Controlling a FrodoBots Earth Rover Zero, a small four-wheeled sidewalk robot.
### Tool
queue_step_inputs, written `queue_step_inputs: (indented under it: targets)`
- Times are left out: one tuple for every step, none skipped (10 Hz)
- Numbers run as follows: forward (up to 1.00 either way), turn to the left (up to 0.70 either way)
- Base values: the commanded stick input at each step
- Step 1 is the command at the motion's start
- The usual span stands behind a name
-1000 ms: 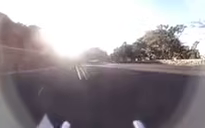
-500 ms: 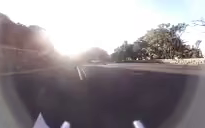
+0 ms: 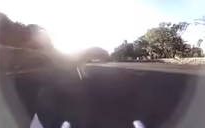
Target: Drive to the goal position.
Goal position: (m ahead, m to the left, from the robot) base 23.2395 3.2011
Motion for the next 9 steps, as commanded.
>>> queue_step_inputs:
  targets:
    - [0.5, -0.21]
    - [0.5, -0.45]
    - [0.5, 0.0]
    - [0.5, 0.0]
    - [0.5, -0.19]
    - [0.5, -0.45]
    - [0.5, -0.34]
    - [0.5, 0.0]
    - [0.5, 0.0]
